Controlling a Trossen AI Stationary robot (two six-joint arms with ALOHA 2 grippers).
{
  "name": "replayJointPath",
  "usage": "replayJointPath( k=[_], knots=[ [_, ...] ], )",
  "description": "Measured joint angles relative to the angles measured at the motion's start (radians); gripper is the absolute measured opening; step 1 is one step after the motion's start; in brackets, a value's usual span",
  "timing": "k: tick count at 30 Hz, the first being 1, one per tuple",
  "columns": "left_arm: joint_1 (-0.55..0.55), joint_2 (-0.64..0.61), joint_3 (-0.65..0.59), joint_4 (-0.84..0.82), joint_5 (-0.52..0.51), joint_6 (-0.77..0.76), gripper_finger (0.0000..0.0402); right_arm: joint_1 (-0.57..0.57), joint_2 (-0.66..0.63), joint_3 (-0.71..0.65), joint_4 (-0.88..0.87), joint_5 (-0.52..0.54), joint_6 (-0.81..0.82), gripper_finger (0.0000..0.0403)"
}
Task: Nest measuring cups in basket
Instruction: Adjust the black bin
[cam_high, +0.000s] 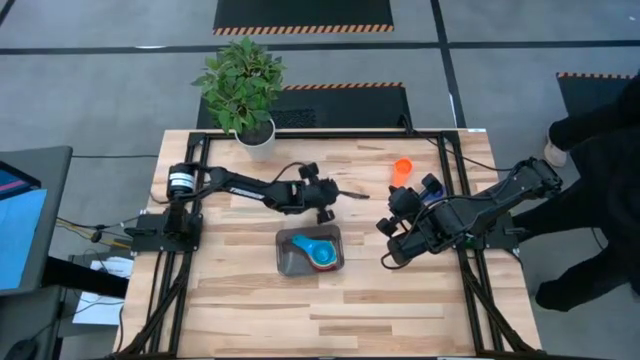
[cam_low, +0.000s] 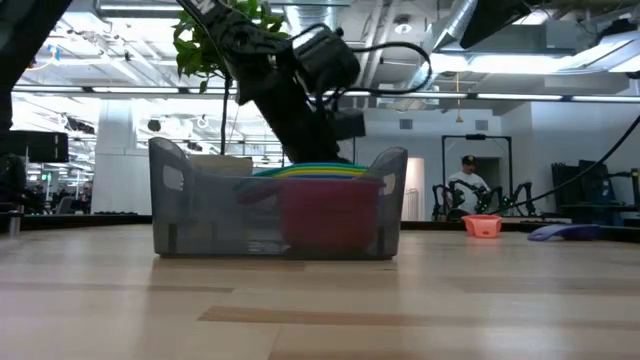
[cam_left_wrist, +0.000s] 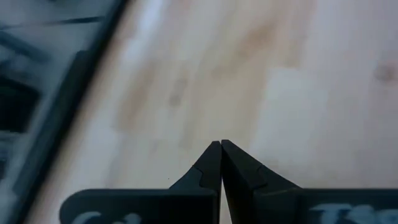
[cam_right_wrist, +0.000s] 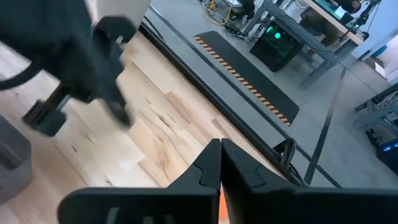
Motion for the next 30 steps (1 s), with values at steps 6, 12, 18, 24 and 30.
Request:
replayJointPath(
  k=[6,12,18,24,30],
  knots=[
    [-0.039,0.033,0.002,0.061,0.07,-0.033,0.0,0.0,0.0,0.0,-0.006,0.0,0.001,0.0029],
    [-0.04,0.036,0.065,0.064,-0.02,0.046,0.0,0.001,0.0,0.0,-0.005,-0.003,0.001,0.0016],
    [-0.011,0.028,0.177,-0.288,-0.145,0.051,0.0,0.026,0.0,0.0,-0.004,-0.011,0.001,0.0028],
    [0.011,0.036,0.181,-0.647,-0.18,-0.122,0.0,0.061,0.0,0.0,-0.005,-0.008,0.012,0.0032],
    [0.009,0.039,0.154,-0.807,-0.142,-0.257,0.0,0.089,0.0,0.0,-0.006,-0.004,0.024,0.0017]
  ],
)
